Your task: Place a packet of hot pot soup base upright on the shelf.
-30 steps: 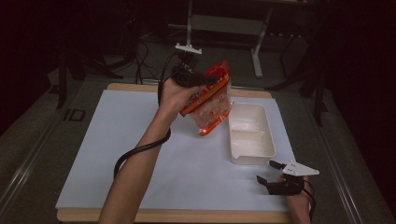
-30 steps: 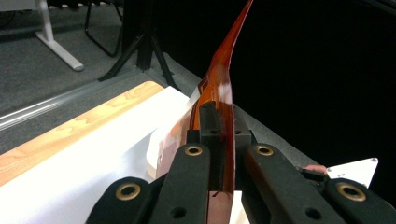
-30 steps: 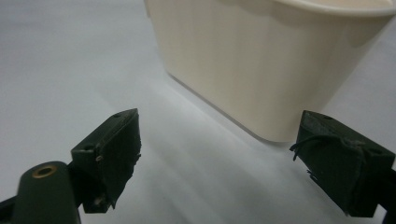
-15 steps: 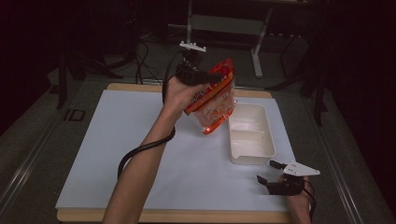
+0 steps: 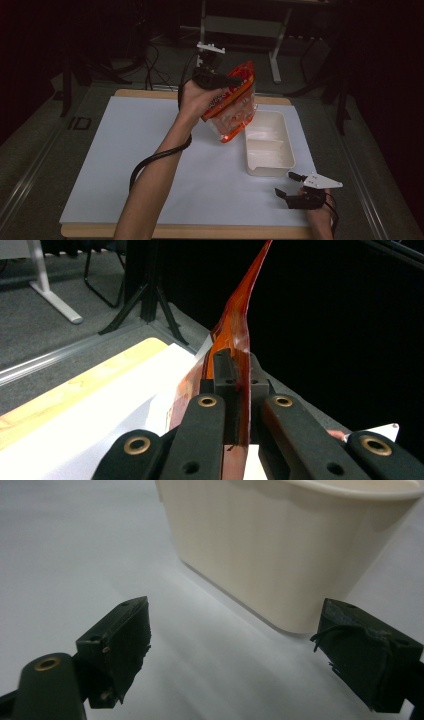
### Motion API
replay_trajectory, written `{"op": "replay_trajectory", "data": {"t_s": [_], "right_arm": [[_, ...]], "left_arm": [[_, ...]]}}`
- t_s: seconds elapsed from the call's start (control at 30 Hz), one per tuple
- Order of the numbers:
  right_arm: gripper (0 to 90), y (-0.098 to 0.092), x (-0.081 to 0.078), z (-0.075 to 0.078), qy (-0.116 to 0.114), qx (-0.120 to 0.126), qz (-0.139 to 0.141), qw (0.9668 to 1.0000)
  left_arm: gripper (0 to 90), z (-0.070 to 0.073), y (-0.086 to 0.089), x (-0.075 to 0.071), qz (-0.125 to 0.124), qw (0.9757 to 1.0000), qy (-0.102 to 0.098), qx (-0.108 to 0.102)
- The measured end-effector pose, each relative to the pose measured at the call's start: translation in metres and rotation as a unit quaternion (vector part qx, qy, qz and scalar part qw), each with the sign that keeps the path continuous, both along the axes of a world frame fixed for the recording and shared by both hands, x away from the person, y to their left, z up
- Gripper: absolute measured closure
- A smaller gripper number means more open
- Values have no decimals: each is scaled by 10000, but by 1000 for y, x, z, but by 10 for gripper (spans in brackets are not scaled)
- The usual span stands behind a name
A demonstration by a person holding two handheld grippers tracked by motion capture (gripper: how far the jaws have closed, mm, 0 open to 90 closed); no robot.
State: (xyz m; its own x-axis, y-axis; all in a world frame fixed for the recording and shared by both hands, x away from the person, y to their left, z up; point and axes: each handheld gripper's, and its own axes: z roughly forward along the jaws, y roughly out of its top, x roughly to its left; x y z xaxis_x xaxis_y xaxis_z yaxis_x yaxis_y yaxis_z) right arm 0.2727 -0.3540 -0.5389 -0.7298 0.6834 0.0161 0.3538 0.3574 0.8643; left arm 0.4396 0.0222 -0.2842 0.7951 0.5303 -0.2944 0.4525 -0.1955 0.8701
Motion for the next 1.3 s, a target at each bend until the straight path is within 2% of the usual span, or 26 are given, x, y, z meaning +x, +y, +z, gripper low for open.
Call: {"op": "replay_trajectory", "data": {"t_s": [0.6,0.9,1.3], "right_arm": [[140,0,0,0,-13,5,-5,10000],[140,0,0,0,-11,6,-18,10000],[140,-1,-1,0,-42,9,-31,10000]], "left_arm": [[900,4,-20,5,-142,9999,-59,-9],[900,3,-33,10,-201,9998,-19,-20],[900,-1,-55,24,-201,9998,6,33]]}}
